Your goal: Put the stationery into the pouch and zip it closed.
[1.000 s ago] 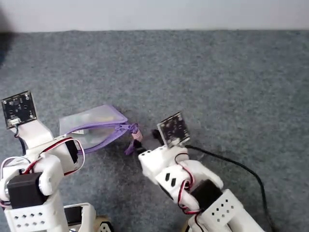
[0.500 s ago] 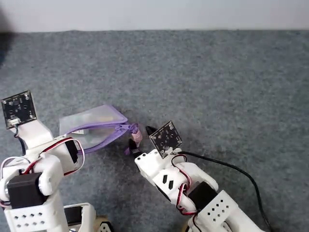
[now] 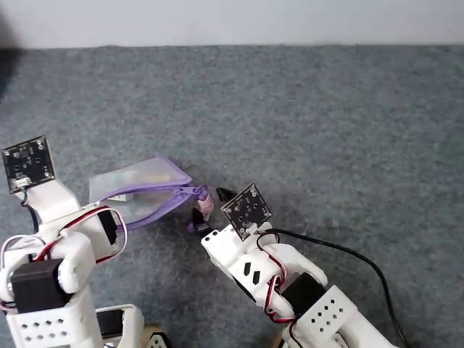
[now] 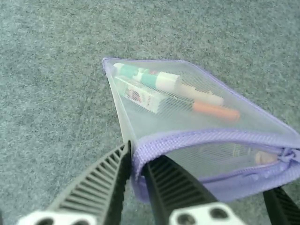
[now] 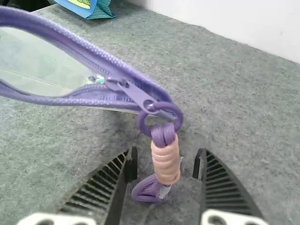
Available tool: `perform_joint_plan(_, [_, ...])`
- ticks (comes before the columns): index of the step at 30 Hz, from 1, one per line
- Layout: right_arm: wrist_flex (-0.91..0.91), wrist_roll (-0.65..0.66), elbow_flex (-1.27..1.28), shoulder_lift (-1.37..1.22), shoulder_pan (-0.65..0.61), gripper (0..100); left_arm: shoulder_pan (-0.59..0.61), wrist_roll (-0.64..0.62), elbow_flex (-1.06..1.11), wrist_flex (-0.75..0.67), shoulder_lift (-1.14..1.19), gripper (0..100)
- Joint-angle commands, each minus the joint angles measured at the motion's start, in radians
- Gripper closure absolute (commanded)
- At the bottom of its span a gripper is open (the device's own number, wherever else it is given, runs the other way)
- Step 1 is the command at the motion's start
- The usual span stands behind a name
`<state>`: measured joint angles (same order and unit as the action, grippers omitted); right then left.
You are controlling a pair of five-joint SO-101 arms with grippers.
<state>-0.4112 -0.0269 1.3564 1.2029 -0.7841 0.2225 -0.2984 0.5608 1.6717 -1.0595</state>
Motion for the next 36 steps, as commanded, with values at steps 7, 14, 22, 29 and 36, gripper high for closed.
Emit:
perform_joint_plan(7, [0.022,0.078,-0.008,-0.028,0.010,80.1,0.008,-0.011,-0.004,-0.011,-0.011,99])
perform_joint_plan(14, [0.154,0.103,-0.028,-0.188,-0.007,80.1,0.008,-0.011,-0.004,-0.011,-0.011,99])
perform_joint_plan(22, [0.130,0.106,-0.048,-0.160,-0.001,90.2,0.008,-0.011,-0.002,-0.011,-0.011,99])
perform_joint_plan(29, [0.130,0.137,-0.048,-0.114,0.001,91.6,0.008,-0.011,-0.001,-0.011,-0.011,99])
perform_joint_plan(36, [0.139,0.161,-0.049,-0.114,0.001,83.4,0.008,-0.011,-0.001,-0.011,-0.011,99])
